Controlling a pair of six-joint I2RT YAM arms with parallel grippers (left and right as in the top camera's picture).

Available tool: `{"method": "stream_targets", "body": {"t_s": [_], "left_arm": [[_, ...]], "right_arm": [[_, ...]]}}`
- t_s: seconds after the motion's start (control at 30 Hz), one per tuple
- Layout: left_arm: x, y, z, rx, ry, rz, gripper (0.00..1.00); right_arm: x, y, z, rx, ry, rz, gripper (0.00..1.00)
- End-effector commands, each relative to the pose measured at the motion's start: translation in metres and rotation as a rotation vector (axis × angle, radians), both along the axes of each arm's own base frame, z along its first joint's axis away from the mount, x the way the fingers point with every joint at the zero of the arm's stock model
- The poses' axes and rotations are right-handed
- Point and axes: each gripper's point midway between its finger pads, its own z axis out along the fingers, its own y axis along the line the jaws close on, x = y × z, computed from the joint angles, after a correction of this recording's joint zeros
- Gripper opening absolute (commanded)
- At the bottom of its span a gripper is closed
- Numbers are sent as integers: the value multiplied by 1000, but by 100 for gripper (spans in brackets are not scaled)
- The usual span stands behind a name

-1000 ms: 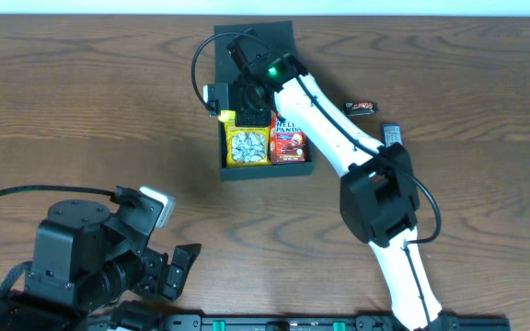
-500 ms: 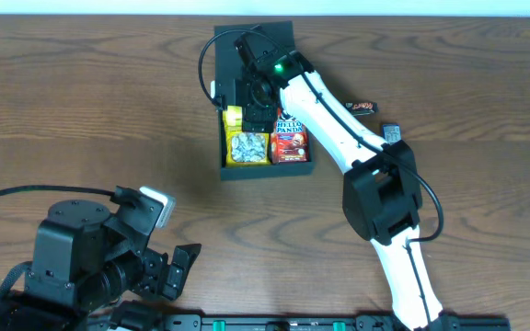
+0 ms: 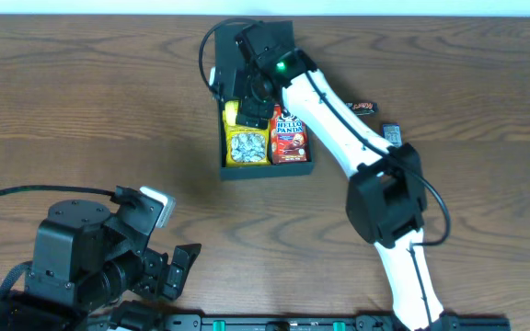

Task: Pack container
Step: 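Release the bottle and move the right gripper to the blue mint tin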

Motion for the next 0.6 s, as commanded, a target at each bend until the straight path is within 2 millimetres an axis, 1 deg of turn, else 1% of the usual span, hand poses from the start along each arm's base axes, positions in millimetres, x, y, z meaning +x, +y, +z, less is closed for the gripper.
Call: {"method": "stream_targets", "body": {"t_s": [0.0, 0.1, 0.17, 0.2, 0.3, 0.4, 0.47, 0.5, 0.57], "left_arm": [[-1, 0, 1, 6, -10, -14, 95], [-1, 0, 1, 6, -10, -14, 95], [-1, 0, 1, 6, -10, -14, 95], [-1, 0, 1, 6, -10, -14, 95], [-1, 0, 1, 6, -10, -14, 95], [-1, 0, 1, 6, -10, -14, 95], [-1, 0, 1, 6, -10, -14, 95], [-1, 0, 1, 6, -10, -14, 95], [-1, 0, 1, 6, -10, -14, 95]], "right_arm": [[-4, 3, 83, 157, -68, -134, 99], [-10, -7, 121, 221, -90, -196, 99], [-15, -14, 140, 238, -104, -208, 99], [-21, -22, 154, 244, -113, -213, 99], [-32, -36, 173, 247, -118, -224, 99], [-44, -51, 180, 228, -97, -240, 99], [-53, -65, 173, 184, -53, -257, 99], [-54, -73, 169, 155, -42, -275, 99], [-50, -103, 155, 49, -38, -352, 99]]}}
